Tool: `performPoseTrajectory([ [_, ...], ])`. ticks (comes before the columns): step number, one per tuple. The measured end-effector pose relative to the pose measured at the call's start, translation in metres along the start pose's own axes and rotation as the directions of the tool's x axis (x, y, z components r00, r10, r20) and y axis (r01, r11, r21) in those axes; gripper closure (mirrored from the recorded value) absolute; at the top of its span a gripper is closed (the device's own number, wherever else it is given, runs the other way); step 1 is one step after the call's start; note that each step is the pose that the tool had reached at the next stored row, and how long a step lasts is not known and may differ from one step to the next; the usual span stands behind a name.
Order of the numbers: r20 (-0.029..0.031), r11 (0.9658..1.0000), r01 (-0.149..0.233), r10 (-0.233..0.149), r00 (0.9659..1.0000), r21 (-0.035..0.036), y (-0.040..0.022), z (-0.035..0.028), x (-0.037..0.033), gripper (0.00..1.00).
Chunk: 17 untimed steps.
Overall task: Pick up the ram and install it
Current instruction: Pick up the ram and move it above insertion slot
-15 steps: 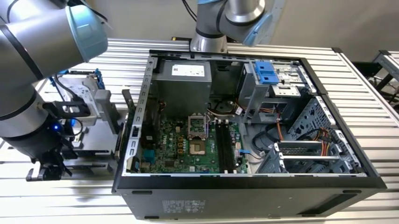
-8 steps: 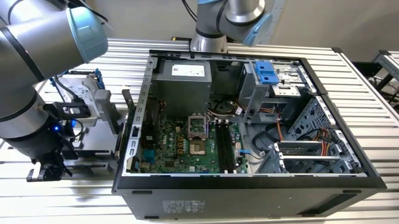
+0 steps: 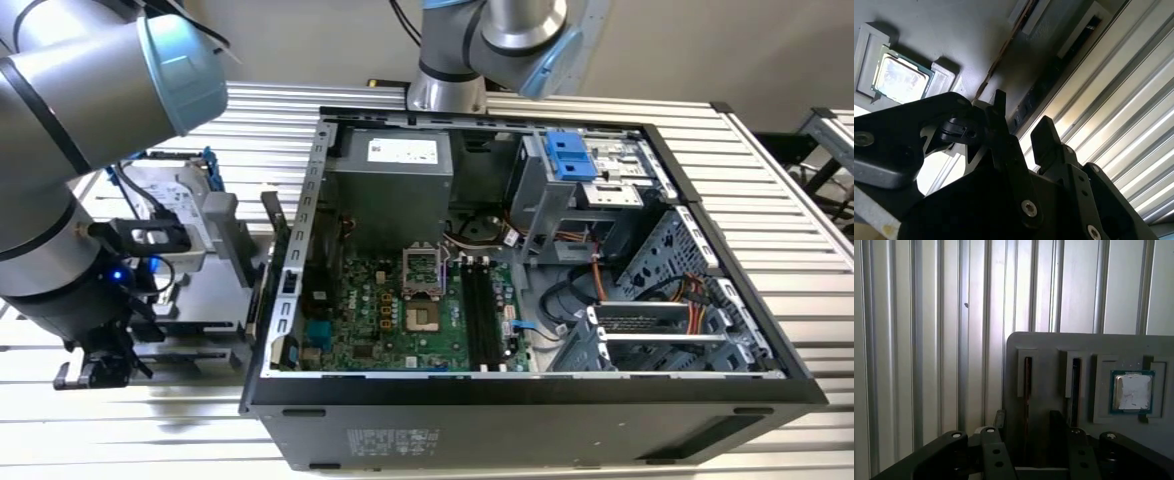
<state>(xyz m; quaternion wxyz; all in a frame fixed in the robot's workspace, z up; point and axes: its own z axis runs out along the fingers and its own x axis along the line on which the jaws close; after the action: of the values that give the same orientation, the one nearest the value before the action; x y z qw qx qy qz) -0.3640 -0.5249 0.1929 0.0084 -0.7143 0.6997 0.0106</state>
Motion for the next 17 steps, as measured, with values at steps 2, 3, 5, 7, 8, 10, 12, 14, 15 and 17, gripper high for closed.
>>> performPoseTrajectory([
  [2, 0.0000, 1.0000, 0.000, 0.000, 1.0000, 0.0000, 0.0001, 0.0000, 0.0000, 0.00],
  [3, 0.0000, 1.0000, 0.000, 0.000, 1.0000, 0.0001, 0.0002, 0.0000, 0.0000, 0.00],
  [5, 0.0000, 1.0000, 0.000, 0.000, 1.0000, 0.0000, 0.0003, 0.0000, 0.0000, 0.00],
  [7, 0.0000, 1.0000, 0.000, 0.000, 1.0000, 0.0001, 0.0003, 0.0000, 0.0000, 0.00],
  [8, 0.0000, 1.0000, 0.000, 0.000, 1.0000, 0.0000, 0.0003, 0.0000, 0.0000, 0.00],
  [10, -0.0001, 1.0000, 0.000, 0.000, 1.0000, 0.0000, 0.0004, 0.0000, 0.0000, 0.00],
  [12, -0.0001, 1.0000, 0.000, 0.000, 1.0000, 0.0000, 0.0004, -0.0001, 0.0000, 1.00],
  [14, 0.0000, 1.0000, 0.000, 0.000, 1.0000, 0.0000, 0.0004, 0.0000, 0.0000, 1.00],
  [15, 0.0000, 1.0000, 0.000, 0.000, 1.0000, 0.0000, 0.0004, 0.0000, 0.0000, 1.00],
  [17, 0.0000, 1.0000, 0.000, 0.000, 1.0000, 0.0000, 0.0005, 0.0000, 0.0000, 1.00],
])
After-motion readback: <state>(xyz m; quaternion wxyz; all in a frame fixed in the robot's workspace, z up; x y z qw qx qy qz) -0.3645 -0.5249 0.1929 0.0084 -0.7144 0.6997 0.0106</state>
